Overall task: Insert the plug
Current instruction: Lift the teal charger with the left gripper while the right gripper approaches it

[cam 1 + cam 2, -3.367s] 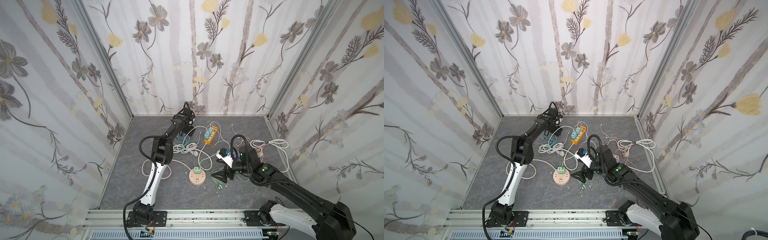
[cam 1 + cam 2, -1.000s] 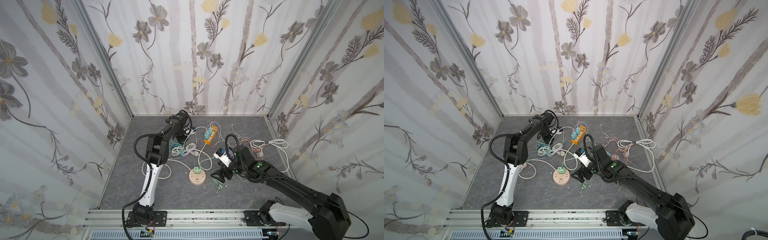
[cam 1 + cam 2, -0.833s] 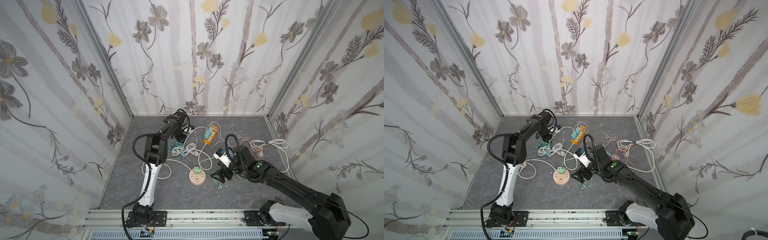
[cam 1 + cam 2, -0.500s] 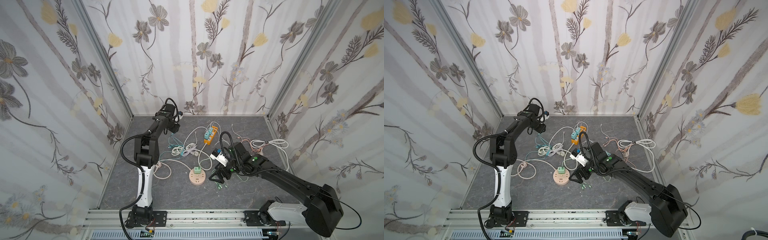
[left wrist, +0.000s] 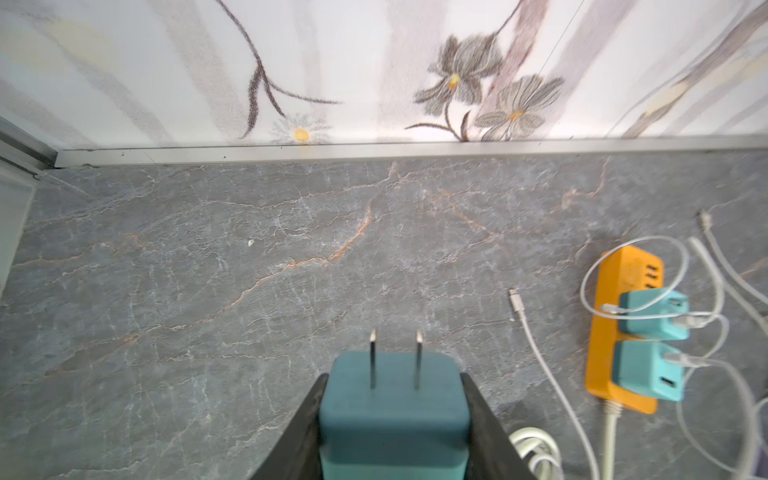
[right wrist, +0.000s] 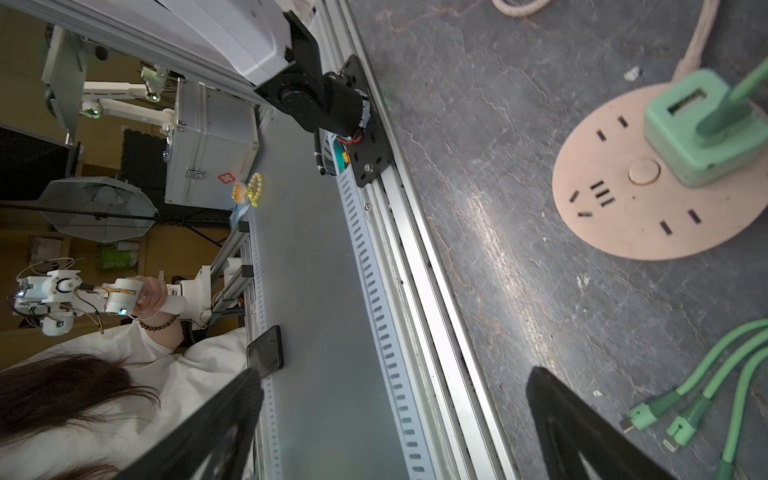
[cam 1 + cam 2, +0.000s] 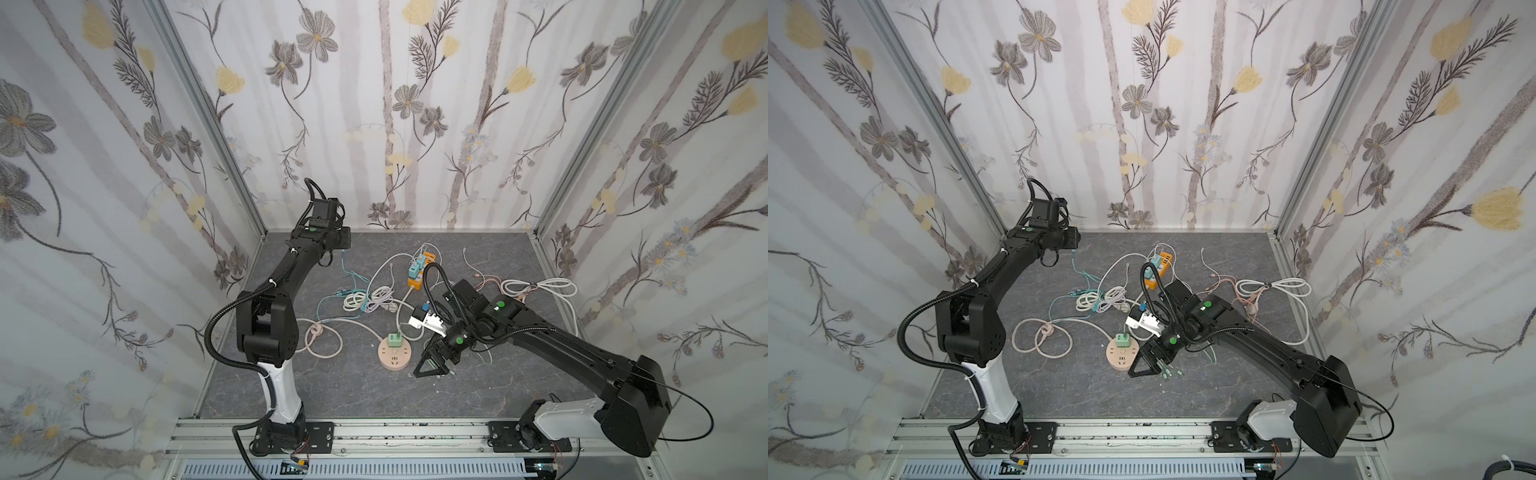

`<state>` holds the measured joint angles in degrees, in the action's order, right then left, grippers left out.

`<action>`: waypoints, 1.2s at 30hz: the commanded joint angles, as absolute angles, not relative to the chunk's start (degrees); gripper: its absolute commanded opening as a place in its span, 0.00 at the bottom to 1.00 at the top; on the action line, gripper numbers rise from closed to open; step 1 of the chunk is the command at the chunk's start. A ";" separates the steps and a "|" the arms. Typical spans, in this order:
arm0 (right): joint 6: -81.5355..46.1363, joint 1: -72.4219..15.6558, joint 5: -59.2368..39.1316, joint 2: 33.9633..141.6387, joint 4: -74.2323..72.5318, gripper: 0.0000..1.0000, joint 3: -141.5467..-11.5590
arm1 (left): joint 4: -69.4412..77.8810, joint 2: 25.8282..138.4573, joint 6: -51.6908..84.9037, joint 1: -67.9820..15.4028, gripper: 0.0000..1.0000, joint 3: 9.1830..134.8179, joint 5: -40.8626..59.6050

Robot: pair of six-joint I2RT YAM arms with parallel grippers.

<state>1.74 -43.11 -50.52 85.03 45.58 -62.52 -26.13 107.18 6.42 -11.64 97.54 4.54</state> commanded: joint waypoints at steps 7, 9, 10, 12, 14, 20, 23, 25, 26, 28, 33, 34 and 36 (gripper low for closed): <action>-3.51 -42.80 -45.31 78.59 22.16 0.99 -60.74 | -18.57 94.31 22.06 -11.60 0.00 86.55 6.74; -7.18 -42.69 -41.99 75.24 12.12 0.99 -56.93 | -15.95 90.72 24.82 -11.60 0.00 82.43 7.29; -8.36 -42.63 -39.95 74.12 8.82 0.99 -55.70 | -15.22 89.05 26.23 -11.60 0.00 80.70 7.17; -12.56 -42.63 -29.79 71.92 2.79 0.99 -52.56 | -13.64 85.60 30.24 -11.60 0.00 77.85 6.25; -13.58 -42.54 -22.92 71.69 -0.24 0.99 -51.50 | -11.91 82.98 35.36 -11.60 0.00 75.41 6.16; -17.01 -43.13 -16.78 80.17 -13.69 0.99 -55.81 | -6.75 76.87 52.27 -11.69 0.00 69.38 5.38; -17.05 -44.26 -18.43 84.63 -18.80 0.97 -58.24 | -7.96 74.70 56.34 -11.69 0.00 68.99 4.76; -15.50 -46.09 -18.44 86.84 -17.06 0.96 -60.34 | -10.55 73.54 59.54 -11.69 0.00 69.41 3.85; -14.65 -46.94 -17.58 87.64 -15.35 0.96 -61.09 | -12.10 73.05 61.64 -11.69 0.00 69.73 3.43; -12.71 -48.71 -14.16 88.69 -13.01 0.96 -61.42 | -14.29 72.42 66.02 -11.63 0.00 69.78 3.14; -8.54 -51.39 -13.45 91.56 -16.66 0.96 -63.02 | -10.21 68.13 76.38 -11.60 0.00 65.95 4.40; -8.04 -51.50 -14.04 93.42 -18.39 0.96 -63.52 | -11.15 68.03 77.15 -11.60 0.00 66.58 4.60; -7.48 -51.51 -16.74 96.63 -22.92 0.95 -65.22 | -14.93 68.33 78.33 -11.60 0.00 68.75 5.61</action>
